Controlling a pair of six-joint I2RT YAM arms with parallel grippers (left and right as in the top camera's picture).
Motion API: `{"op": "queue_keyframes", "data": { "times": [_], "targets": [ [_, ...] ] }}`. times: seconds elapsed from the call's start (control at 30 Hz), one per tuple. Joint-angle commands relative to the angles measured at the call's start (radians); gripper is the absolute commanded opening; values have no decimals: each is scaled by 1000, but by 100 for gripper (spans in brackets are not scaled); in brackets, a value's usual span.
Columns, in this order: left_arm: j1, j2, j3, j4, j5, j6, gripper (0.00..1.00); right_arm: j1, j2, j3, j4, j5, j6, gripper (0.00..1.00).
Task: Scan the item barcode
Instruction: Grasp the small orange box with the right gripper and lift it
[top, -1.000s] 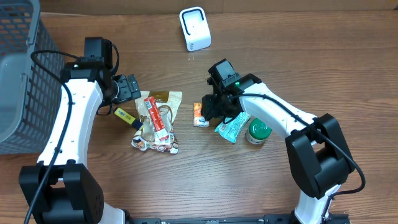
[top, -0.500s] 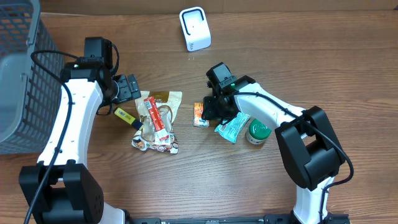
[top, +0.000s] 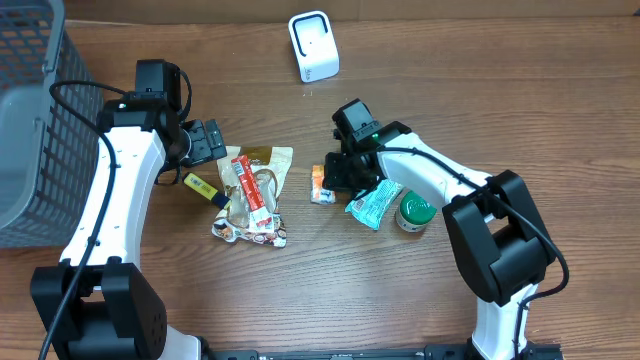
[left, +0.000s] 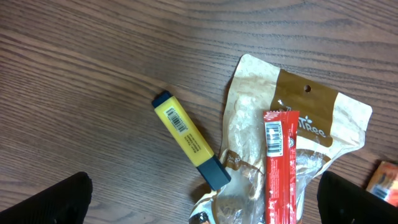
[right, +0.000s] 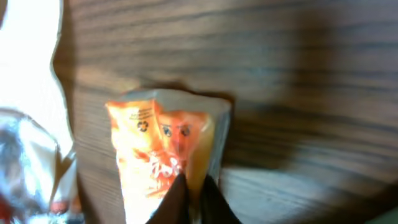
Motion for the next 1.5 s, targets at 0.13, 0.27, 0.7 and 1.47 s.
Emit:
{"op": "queue_keyframes", "data": {
  "times": [0.13,0.27,0.7,1.47],
  "targets": [
    [3,-13,11,0,-5,23,100,-115,-74,27,31,-475,-89,4],
    [3,-13,11,0,-5,23,100,-168,-155,26,-6,-641,-117,4],
    [3,-13,11,0,-5,23,100,-207,-416,26,-104,-814,-196,4],
    [3,-13,11,0,-5,23,100,-289,-569,26,-284,-1003,-331,4]
  ]
}}
